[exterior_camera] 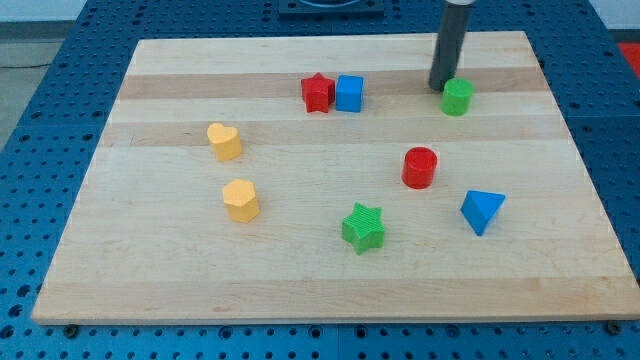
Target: Push the green circle to the bottom right corner of the board
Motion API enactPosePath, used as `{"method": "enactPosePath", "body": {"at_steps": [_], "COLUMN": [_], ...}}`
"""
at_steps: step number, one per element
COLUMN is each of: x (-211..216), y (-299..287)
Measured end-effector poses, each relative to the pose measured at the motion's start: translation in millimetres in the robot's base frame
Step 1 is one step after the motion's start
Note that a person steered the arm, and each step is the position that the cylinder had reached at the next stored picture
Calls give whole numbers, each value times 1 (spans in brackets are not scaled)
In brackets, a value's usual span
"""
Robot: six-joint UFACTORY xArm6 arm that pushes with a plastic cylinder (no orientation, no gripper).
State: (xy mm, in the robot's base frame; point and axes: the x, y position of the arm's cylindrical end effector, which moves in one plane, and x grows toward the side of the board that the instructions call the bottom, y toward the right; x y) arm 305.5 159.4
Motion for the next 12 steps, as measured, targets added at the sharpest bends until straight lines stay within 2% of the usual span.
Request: {"method": "enactPosePath", "body": {"at_steps": [2,6,7,8,9,11,12], "x": [39,156,163,133,147,213,219], "y": [12,12,12,18,40,49,49]}}
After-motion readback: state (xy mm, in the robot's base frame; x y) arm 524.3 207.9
